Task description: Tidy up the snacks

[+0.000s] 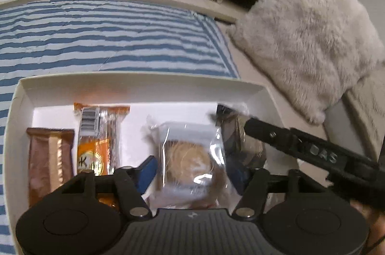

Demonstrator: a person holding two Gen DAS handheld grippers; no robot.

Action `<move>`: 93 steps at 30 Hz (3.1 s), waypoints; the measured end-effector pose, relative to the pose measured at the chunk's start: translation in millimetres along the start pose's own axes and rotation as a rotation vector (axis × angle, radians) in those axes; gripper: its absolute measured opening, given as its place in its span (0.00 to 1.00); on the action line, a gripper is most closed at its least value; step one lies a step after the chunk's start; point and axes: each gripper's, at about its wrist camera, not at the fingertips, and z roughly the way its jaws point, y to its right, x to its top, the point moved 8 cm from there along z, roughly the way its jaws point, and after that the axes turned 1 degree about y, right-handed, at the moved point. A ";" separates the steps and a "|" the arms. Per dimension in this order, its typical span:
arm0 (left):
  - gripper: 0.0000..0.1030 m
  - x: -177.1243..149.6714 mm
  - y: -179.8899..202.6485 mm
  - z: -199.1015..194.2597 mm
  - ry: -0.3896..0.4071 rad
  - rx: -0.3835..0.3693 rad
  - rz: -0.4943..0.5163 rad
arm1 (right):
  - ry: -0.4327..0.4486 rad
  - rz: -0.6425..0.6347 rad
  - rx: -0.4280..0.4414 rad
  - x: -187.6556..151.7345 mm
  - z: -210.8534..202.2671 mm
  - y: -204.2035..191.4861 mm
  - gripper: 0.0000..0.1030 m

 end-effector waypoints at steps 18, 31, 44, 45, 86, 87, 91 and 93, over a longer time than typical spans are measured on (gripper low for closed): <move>0.44 6.0 1.3 15.8 0.045 0.067 0.021 | -0.053 -0.199 -0.084 -11.4 3.7 -4.2 0.55; 0.18 23.9 -7.8 12.8 0.134 0.032 -0.047 | -0.054 -0.194 -0.083 -13.3 0.2 -4.9 0.54; 0.21 30.2 -23.9 9.0 0.147 0.065 -0.100 | -0.048 -0.201 -0.085 -14.8 1.5 -6.9 0.55; 0.23 29.4 -24.0 8.4 0.139 0.069 -0.095 | -0.050 -0.206 -0.087 -15.2 1.4 -7.8 0.55; 1.00 -31.6 -34.6 -213.0 0.237 0.247 0.084 | 0.099 -0.296 -0.123 -29.2 -145.9 -75.3 0.99; 1.00 -34.8 -33.8 -218.6 0.243 0.255 0.090 | 0.105 -0.300 -0.124 -30.9 -150.1 -77.9 0.99; 1.00 -47.4 -29.0 -240.7 0.275 0.292 0.122 | 0.139 -0.315 -0.135 -40.1 -177.7 -81.5 0.99; 1.00 -53.9 -24.4 -250.5 0.291 0.307 0.146 | 0.151 -0.322 -0.129 -44.3 -190.8 -83.3 0.99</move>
